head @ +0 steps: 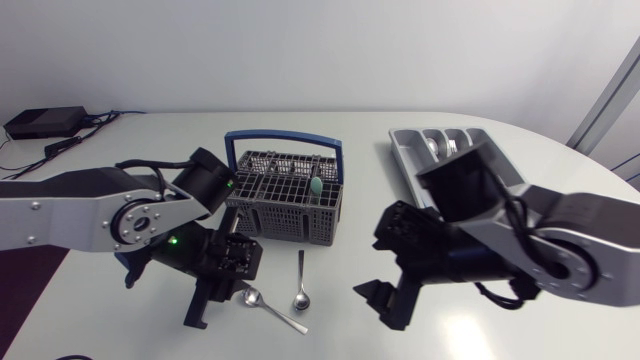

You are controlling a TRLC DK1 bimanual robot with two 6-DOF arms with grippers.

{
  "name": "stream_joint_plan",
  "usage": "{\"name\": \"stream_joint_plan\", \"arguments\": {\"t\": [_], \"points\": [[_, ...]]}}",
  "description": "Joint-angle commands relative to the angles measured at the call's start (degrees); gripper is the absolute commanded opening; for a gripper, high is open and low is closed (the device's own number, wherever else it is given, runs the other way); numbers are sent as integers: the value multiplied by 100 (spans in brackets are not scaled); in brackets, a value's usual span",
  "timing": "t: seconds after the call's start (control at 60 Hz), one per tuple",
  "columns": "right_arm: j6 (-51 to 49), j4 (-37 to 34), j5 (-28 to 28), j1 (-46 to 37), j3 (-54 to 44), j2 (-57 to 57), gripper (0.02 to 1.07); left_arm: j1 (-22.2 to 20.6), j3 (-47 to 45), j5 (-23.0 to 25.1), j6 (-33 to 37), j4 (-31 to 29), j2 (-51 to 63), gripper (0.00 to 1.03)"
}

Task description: Unload the cutlery basket into the drawer organizer.

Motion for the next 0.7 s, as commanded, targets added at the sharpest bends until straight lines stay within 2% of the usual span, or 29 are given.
{"name": "stream_joint_plan", "arguments": {"t": [0.0, 0.133, 0.183, 0.367, 0.683], "points": [[302, 69, 152, 382, 380, 778, 102, 272, -245, 100, -112, 162, -166, 56], [539, 61, 257, 848, 1048, 1807, 102, 712, -298, 284, -455, 470, -175, 88], [601, 34, 284, 988, 1285, 2141, 101, 852, -289, 363, -596, 593, -175, 97], [829, -89, 292, 1357, 2067, 3072, 97, 1336, -219, 548, -1237, 1024, -175, 98], [1093, -686, 380, 1815, 3060, 3986, 97, 1881, -280, 1101, -1439, 1076, -149, 98]]}}
